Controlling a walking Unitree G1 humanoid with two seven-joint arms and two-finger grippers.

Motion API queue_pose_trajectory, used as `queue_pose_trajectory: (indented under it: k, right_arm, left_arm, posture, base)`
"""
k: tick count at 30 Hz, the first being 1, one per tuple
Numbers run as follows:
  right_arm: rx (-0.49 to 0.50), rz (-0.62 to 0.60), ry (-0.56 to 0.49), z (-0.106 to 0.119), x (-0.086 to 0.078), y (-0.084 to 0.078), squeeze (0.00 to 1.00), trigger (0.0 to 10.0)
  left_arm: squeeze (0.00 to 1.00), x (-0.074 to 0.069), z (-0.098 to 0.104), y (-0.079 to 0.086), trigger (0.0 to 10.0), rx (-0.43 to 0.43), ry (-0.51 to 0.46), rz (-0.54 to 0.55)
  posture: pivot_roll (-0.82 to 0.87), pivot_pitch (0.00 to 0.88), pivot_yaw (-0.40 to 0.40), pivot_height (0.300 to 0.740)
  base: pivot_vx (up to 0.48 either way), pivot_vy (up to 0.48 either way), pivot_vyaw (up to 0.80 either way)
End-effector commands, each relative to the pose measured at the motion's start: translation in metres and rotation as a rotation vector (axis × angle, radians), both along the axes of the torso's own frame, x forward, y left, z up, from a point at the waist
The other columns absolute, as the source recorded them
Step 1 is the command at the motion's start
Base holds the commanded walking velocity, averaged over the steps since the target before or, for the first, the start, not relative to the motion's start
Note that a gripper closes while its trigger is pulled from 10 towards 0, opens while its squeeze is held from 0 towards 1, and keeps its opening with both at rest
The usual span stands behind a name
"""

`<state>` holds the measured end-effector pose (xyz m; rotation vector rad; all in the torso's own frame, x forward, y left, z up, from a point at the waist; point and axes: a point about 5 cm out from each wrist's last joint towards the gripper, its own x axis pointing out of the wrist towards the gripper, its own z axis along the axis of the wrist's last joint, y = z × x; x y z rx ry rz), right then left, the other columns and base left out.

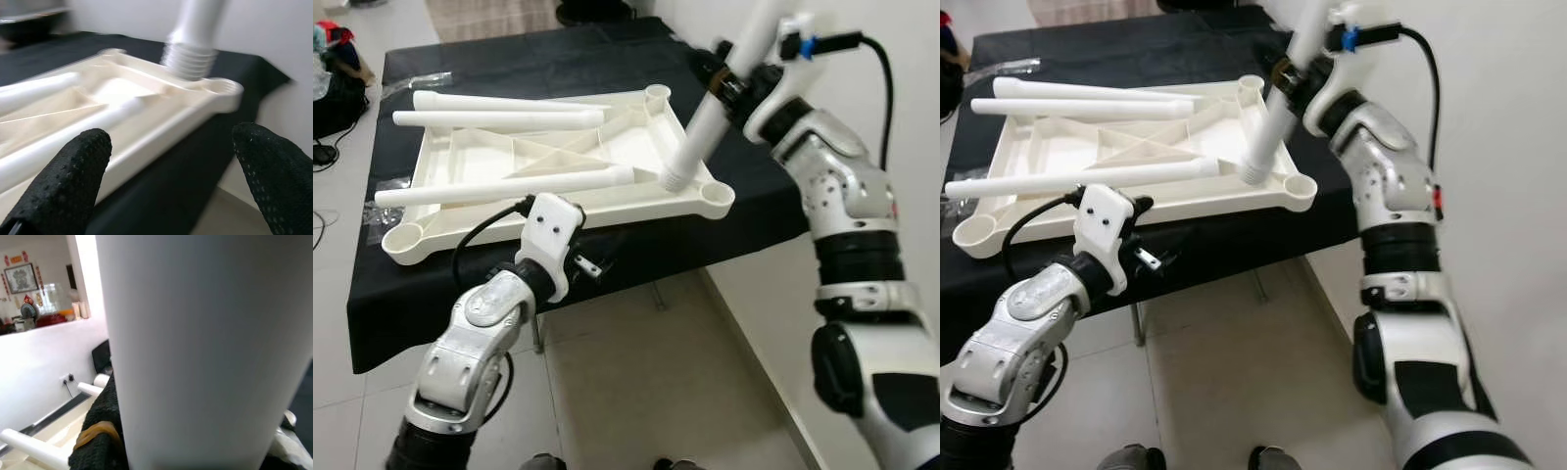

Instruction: Building children table

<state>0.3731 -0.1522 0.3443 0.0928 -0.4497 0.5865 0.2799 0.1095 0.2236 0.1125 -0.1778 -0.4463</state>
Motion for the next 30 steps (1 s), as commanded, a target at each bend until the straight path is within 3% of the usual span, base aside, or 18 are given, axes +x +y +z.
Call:
queue_pose_trajectory:
  k: [1, 10, 15, 20, 25, 30]
  right_arm:
    - [0.004, -0.014, -0.03, -0.006, -0.004, 0.004, 0.0, 10.0]
    - [0.021, -0.031, -0.015, -0.016, -0.007, 0.01, 0.0, 10.0]
    - [0.014, -0.082, -0.003, -0.018, -0.006, 0.008, 0.0, 10.0]
    - [-0.016, -0.087, -0.005, -0.021, -0.005, 0.01, 0.0, 10.0]
    - [-0.024, -0.109, 0.0, -0.023, -0.004, 0.009, 0.0, 10.0]
    - [-0.019, -0.119, 0.003, -0.022, -0.004, 0.009, 0.0, 10.0]
  left_arm:
    - [0.0, 0.002, 0.002, 0.004, 10.0, -0.067, -0.013, 0.059]
    - [0.0, 0.007, 0.017, 0.004, 10.0, -0.186, -0.046, 0.147]
    - [0.0, 0.007, 0.017, 0.006, 10.0, -0.176, -0.049, 0.164]
    - [0.0, 0.008, 0.016, 0.01, 10.0, -0.192, -0.039, 0.177]
    - [0.0, 0.009, 0.02, 0.012, 10.0, -0.213, -0.056, 0.184]
    - [0.0, 0.011, 0.023, 0.017, 10.0, -0.229, -0.056, 0.198]
  posture:
    - [0.07, 0.091, -0.024, 0.74]
    - [0.06, 0.09, -0.03, 0.74]
    - [0.06, 0.092, -0.031, 0.74]
    - [0.06, 0.096, -0.034, 0.74]
    - [0.06, 0.097, -0.036, 0.74]
    - [0.06, 0.101, -0.038, 0.74]
  base:
    - [0.0, 0.0, 0.0]
    - [0.0, 0.0, 0.0]
    - [0.0, 0.0, 0.0]
    - [0.0, -0.437, 0.0]
    - [0.27, -0.394, 0.0]
    - [0.42, 0.0, 0.0]
